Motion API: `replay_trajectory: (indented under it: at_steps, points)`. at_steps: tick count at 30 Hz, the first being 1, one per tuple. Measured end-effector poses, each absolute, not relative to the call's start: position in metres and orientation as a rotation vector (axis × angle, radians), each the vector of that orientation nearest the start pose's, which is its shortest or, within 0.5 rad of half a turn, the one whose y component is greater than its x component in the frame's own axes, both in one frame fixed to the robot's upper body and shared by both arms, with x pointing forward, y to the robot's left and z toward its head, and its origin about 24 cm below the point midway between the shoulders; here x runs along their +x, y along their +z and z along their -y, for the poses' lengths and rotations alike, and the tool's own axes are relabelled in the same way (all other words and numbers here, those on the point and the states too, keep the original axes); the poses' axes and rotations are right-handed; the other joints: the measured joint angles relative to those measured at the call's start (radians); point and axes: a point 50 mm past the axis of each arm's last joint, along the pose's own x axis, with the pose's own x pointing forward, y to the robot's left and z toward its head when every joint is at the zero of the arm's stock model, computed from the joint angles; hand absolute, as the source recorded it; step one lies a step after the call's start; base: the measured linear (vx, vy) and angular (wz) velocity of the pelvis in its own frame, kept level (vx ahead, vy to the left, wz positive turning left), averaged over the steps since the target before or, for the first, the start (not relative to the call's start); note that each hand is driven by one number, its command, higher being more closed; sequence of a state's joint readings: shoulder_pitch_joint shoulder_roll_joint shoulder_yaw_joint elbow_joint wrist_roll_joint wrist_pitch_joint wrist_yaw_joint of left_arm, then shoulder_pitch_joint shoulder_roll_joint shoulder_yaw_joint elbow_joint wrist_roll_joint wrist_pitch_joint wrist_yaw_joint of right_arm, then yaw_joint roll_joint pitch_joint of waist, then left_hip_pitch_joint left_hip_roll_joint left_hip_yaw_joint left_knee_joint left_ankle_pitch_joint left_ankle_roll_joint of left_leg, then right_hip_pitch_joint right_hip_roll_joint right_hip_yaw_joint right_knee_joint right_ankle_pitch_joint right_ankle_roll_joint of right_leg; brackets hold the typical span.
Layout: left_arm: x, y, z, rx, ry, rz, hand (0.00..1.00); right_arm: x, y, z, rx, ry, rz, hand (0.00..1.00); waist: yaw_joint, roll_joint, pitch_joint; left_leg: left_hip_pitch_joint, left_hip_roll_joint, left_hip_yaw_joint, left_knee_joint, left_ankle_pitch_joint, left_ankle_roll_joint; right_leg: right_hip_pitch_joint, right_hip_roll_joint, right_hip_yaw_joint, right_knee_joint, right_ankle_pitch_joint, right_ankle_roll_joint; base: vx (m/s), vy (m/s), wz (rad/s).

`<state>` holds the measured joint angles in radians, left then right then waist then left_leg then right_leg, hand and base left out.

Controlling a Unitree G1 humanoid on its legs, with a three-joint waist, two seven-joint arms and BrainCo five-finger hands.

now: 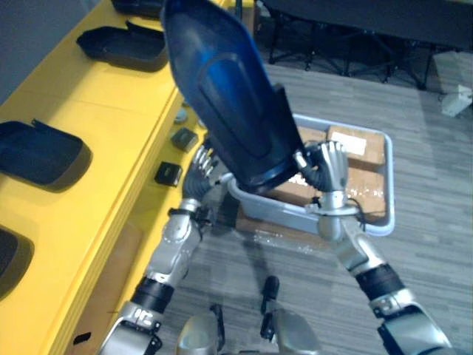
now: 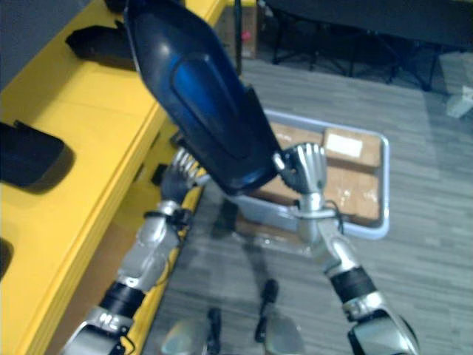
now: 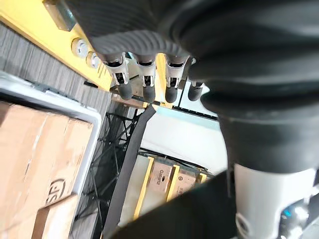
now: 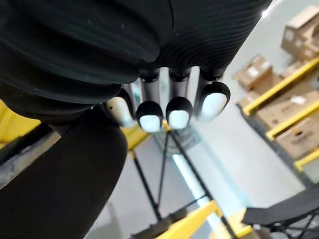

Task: Walk over and take plastic housings, then place them on the shelf

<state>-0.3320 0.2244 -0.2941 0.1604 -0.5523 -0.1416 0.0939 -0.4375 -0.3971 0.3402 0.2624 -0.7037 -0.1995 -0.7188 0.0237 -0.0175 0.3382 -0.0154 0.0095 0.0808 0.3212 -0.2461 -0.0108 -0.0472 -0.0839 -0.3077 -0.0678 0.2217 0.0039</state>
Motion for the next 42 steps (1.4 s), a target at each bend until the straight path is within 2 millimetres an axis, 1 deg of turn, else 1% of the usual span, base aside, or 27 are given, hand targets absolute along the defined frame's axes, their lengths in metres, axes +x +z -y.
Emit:
replay_trajectory:
  at_steps: [2,4,5,9,15,18,21,25,26,28,32,36,37,42]
  points:
    - [0.304,0.091,-0.109,-0.317,-0.273,0.148,0.00,0.309,0.117,0.135,-0.967,-0.216,0.759,1.00,0.007,0.000,-0.004,0.005,-0.003,-0.008,0.000,0.002,0.002,0.010,-0.003,-0.008,-0.003,0.000,0.001,-0.03,0.057,0.09]
    - [0.302,0.089,-0.109,-0.327,-0.284,0.140,0.00,0.309,0.112,0.134,-0.977,-0.207,0.741,1.00,0.010,0.000,-0.004,0.010,-0.004,-0.016,-0.003,0.002,0.002,0.020,-0.003,-0.017,-0.006,0.000,0.001,-0.05,0.038,0.12]
    - [0.301,0.087,-0.109,-0.355,-0.288,0.128,0.00,0.308,0.111,0.134,-0.985,-0.201,0.742,1.00,0.015,0.000,-0.004,0.010,-0.004,-0.016,-0.004,0.002,0.002,0.021,-0.003,-0.017,-0.007,0.000,0.001,-0.05,0.028,0.06]
    - [0.299,0.084,-0.105,-0.408,-0.338,0.109,0.00,0.308,0.109,0.134,-0.992,-0.193,0.727,1.00,0.019,0.000,-0.004,0.008,-0.004,-0.017,-0.004,0.003,0.001,0.021,-0.003,-0.020,-0.011,0.000,0.000,-0.05,0.021,0.00]
    - [0.296,0.093,-0.100,-0.468,-0.375,0.134,0.00,0.308,0.096,0.134,-1.021,-0.165,0.675,1.00,0.018,0.000,-0.004,0.007,-0.004,-0.017,-0.005,0.003,0.001,0.021,-0.003,-0.020,-0.011,0.000,0.000,-0.03,0.039,0.00]
    - [0.296,0.096,-0.099,-0.476,-0.376,0.143,0.00,0.307,0.094,0.131,-1.022,-0.152,0.674,1.00,0.019,-0.001,-0.005,0.007,-0.004,-0.018,-0.006,0.003,0.001,0.021,-0.003,-0.021,-0.011,0.001,0.001,-0.02,0.041,0.02]
    - [0.296,0.095,-0.099,-0.491,-0.329,0.135,0.00,0.305,0.090,0.128,-1.018,-0.135,0.670,1.00,0.021,-0.003,-0.006,0.008,-0.004,-0.019,-0.008,0.003,0.001,0.021,-0.003,-0.021,-0.011,0.001,0.001,-0.02,0.046,0.01]
    - [0.292,0.089,-0.102,-0.496,-0.236,0.123,0.00,0.301,0.084,0.123,-1.007,-0.124,0.656,1.00,0.022,-0.014,-0.013,0.015,-0.003,-0.019,-0.013,0.003,0.001,0.030,-0.002,-0.021,-0.011,0.001,0.001,-0.01,0.040,0.01]
    - [0.291,0.088,-0.102,-0.484,-0.224,0.126,1.00,0.301,0.083,0.123,-1.011,-0.122,0.656,1.00,0.023,-0.016,-0.014,0.015,-0.003,-0.019,-0.013,0.003,0.001,0.031,-0.002,-0.021,-0.011,0.001,0.001,-0.03,0.045,0.01]
    - [0.291,0.088,-0.102,-0.456,-0.205,0.133,1.00,0.298,0.079,0.123,-1.003,-0.116,0.645,1.00,0.030,-0.024,-0.019,0.015,-0.003,-0.020,-0.013,0.003,0.001,0.031,-0.002,-0.021,-0.011,0.001,0.000,-0.04,0.037,0.00]
    - [0.288,0.085,-0.104,-0.387,-0.181,0.141,1.00,0.296,0.076,0.121,-0.993,-0.110,0.639,1.00,0.032,-0.031,-0.023,0.015,-0.003,-0.020,-0.012,0.003,0.001,0.033,-0.002,-0.021,-0.011,0.001,0.000,-0.03,0.023,0.00]
    - [0.286,0.082,-0.103,-0.403,-0.152,0.135,1.00,0.291,0.071,0.122,-0.980,-0.102,0.633,1.00,0.036,-0.034,-0.024,0.015,-0.003,-0.020,-0.012,0.003,0.001,0.033,-0.002,-0.021,-0.011,0.001,0.000,0.00,0.000,0.00]
    - [0.286,0.084,-0.105,-0.416,-0.128,0.144,1.00,0.288,0.070,0.120,-0.961,-0.098,0.649,1.00,0.037,-0.034,-0.024,0.015,-0.003,-0.020,-0.012,0.003,0.001,0.033,-0.002,-0.021,-0.011,0.001,0.000,0.00,0.000,0.00]
    - [0.287,0.087,-0.112,-0.432,-0.064,0.173,1.00,0.284,0.073,0.110,-0.908,-0.080,0.689,1.00,0.036,-0.034,-0.024,0.015,-0.003,-0.020,-0.013,0.003,0.001,0.033,-0.001,-0.020,-0.011,0.001,0.000,0.00,0.000,0.00]
